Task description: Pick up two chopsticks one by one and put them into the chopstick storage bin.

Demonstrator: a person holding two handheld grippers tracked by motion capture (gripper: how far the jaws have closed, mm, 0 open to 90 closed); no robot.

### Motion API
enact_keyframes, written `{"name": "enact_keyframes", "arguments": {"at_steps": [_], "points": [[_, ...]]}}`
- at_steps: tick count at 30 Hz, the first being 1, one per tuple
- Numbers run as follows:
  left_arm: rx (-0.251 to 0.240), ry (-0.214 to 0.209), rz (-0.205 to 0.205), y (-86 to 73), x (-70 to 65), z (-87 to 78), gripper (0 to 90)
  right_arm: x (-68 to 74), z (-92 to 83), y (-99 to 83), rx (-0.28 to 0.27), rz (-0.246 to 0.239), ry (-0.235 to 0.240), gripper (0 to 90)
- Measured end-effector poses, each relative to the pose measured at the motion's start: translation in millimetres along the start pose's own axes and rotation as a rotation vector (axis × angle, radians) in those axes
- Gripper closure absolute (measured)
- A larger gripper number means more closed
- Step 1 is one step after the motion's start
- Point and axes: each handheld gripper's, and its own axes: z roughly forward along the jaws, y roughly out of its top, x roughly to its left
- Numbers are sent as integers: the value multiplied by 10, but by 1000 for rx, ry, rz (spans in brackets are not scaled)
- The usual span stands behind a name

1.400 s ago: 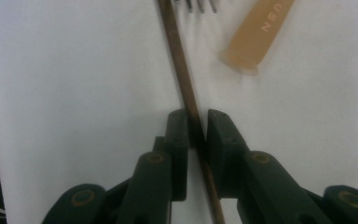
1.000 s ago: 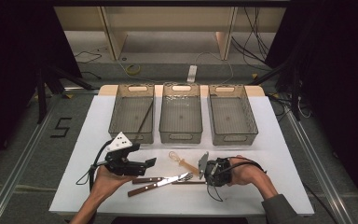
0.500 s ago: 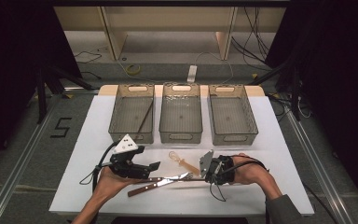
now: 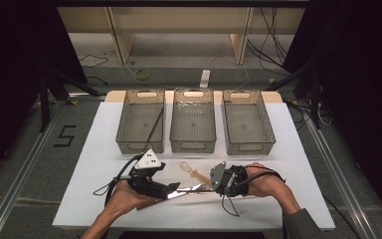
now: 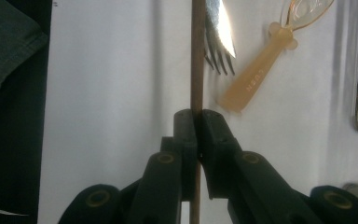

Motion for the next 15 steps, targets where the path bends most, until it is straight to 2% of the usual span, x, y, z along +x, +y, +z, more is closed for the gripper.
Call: {"name": "enact_keyframes", "arguments": {"at_steps": [8,11,15], "points": [[100,-71,90,60,-170,164,244,34,-25,68,8,-32,-7,855],[139,-71,140,85,-234,220,287,49,-28,93,15,-40,-9,855],[190,-94,191,125,-278,281,376,78,-27,138,9,-62,-20,855]]}}
